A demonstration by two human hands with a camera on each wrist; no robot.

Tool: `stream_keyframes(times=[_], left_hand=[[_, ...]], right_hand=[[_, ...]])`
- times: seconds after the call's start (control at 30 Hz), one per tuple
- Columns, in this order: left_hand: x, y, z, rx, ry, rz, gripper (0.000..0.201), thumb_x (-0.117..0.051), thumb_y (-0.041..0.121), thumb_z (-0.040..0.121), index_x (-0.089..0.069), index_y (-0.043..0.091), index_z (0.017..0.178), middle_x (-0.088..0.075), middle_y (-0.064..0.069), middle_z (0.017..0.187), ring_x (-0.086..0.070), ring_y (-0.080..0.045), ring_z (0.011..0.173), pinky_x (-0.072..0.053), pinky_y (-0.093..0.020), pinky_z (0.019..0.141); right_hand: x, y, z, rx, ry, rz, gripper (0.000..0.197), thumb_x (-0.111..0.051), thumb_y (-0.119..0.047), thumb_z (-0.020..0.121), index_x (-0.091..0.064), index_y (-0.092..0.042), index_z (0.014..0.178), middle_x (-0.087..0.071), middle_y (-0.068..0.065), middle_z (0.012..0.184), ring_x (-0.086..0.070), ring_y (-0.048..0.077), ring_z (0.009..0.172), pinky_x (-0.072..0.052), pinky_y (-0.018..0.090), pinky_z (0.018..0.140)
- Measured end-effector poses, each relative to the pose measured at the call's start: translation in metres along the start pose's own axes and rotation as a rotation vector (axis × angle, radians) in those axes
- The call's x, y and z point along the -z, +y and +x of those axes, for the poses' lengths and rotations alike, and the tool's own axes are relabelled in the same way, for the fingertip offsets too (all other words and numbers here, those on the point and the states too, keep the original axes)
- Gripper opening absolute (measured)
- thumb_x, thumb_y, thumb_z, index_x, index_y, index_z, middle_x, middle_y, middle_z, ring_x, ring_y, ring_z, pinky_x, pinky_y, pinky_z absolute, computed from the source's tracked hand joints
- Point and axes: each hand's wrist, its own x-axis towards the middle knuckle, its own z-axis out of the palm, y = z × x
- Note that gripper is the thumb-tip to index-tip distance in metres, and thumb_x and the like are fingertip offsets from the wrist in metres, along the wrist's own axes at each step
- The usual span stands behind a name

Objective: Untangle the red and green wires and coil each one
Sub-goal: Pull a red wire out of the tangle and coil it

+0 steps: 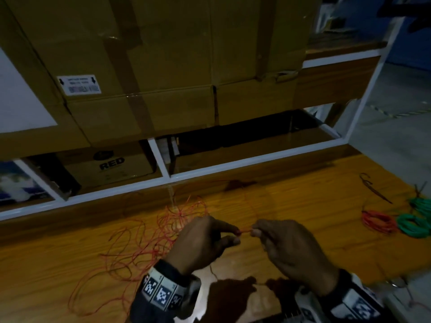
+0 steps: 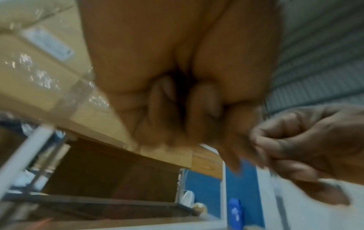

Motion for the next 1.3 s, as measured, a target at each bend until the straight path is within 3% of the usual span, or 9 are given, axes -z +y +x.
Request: stream_keyframes(times=[0.13, 0.27, 0.4, 0.47, 0.6, 0.87, 1.13, 1.23, 1.3], left_hand=[[-0.002, -0.021, -0.016, 0.068, -0.032, 0.155, 0.035, -0.058, 0.059, 0.096, -0.077, 0.033, 0.109, -0.076, 0.013, 0.092, -0.066, 0.000, 0.077, -0.057, -0.029, 0.068], [-0.004, -0.023, -0.013, -0.065, 0.063, 0.206, 0.022, -0.055, 0.053, 0.099, -0.071, 0.038, 0.102, -0.052, 0.014, 0.121, -0.041, -0.007, 0.115, -0.039, -0.035, 0.088], [-0.016, -0.016, 0.001, -0.057, 0.070, -0.109, 0.023, -0.051, 0.041, 0.106, -0.070, 0.029, 0.101, -0.068, 0.016, 0.086, -0.064, -0.002, 0.076, -0.054, -0.029, 0.065], [-0.028, -0.004, 0.008, -0.139, 0.070, -0.067, 0.023, -0.051, 0.041, 0.105, -0.071, 0.029, 0.103, -0.065, 0.017, 0.076, -0.061, -0.003, 0.067, -0.051, -0.029, 0.058], [-0.045, 0.004, 0.017, -0.127, 0.098, -0.089, 0.015, -0.056, 0.029, 0.101, -0.071, 0.030, 0.098, -0.069, 0.015, 0.082, -0.061, -0.004, 0.071, -0.050, -0.029, 0.061], [-0.041, -0.022, -0.018, -0.116, 0.056, -0.382, 0.030, -0.061, 0.060, 0.096, -0.071, 0.032, 0.096, -0.066, -0.005, 0.065, -0.059, -0.027, 0.053, -0.048, -0.045, 0.049], [-0.009, -0.094, -0.046, 0.011, 0.235, -0.411, 0.056, -0.057, 0.083, 0.080, -0.074, 0.029, 0.081, -0.069, -0.004, 0.069, -0.063, -0.021, 0.059, -0.053, -0.043, 0.054], [0.002, -0.109, -0.054, 0.024, 0.296, -0.365, 0.043, -0.065, 0.068, 0.087, -0.075, 0.028, 0.076, -0.068, -0.001, 0.065, -0.062, -0.016, 0.058, -0.047, -0.032, 0.055], [0.002, -0.101, -0.056, 0.008, 0.287, -0.361, 0.033, -0.065, 0.058, 0.091, -0.076, 0.030, 0.078, -0.069, 0.001, 0.068, -0.062, -0.015, 0.059, -0.048, -0.029, 0.053]], right_hand=[[0.005, 0.029, -0.024, -0.137, 0.064, 0.051, 0.020, -0.058, -0.038, 0.100, -0.058, -0.047, 0.082, -0.063, -0.024, 0.070, -0.060, 0.002, 0.062, -0.042, 0.026, 0.052], [-0.003, 0.042, -0.028, -0.136, 0.156, 0.087, 0.016, -0.063, -0.030, 0.099, -0.065, -0.043, 0.089, -0.069, -0.022, 0.079, -0.064, 0.001, 0.067, -0.050, 0.026, 0.054], [-0.011, 0.040, -0.015, -0.135, 0.178, -0.180, 0.047, -0.066, -0.043, 0.096, -0.056, -0.030, 0.140, -0.045, 0.005, 0.150, -0.044, 0.031, 0.135, -0.048, 0.045, 0.100], [-0.012, 0.018, -0.005, -0.048, 0.160, -0.159, 0.051, -0.057, -0.050, 0.098, -0.054, -0.026, 0.144, -0.043, 0.004, 0.154, -0.035, 0.030, 0.144, -0.042, 0.050, 0.109], [-0.028, -0.007, 0.011, 0.028, 0.000, -0.068, 0.039, -0.046, -0.041, 0.103, -0.059, -0.028, 0.137, -0.068, -0.001, 0.125, -0.061, 0.025, 0.117, -0.053, 0.040, 0.090], [-0.006, -0.011, -0.009, 0.172, -0.081, -0.011, 0.011, -0.063, -0.030, 0.097, -0.073, -0.033, 0.100, -0.073, -0.011, 0.085, -0.064, 0.007, 0.072, -0.055, 0.036, 0.057], [0.088, 0.021, -0.038, -0.035, 0.536, 0.059, 0.014, -0.072, -0.010, 0.092, -0.079, -0.022, 0.096, -0.075, -0.007, 0.083, -0.069, 0.014, 0.069, -0.057, 0.038, 0.061], [0.084, 0.036, -0.049, -0.150, 0.394, -0.075, 0.010, -0.066, -0.028, 0.098, -0.075, -0.032, 0.101, -0.075, -0.006, 0.087, -0.063, 0.015, 0.063, -0.053, 0.044, 0.054], [0.059, 0.036, -0.051, -0.250, 0.133, -0.252, 0.032, -0.063, -0.043, 0.098, -0.064, -0.035, 0.128, -0.070, -0.003, 0.123, -0.066, 0.020, 0.098, -0.056, 0.045, 0.078]])
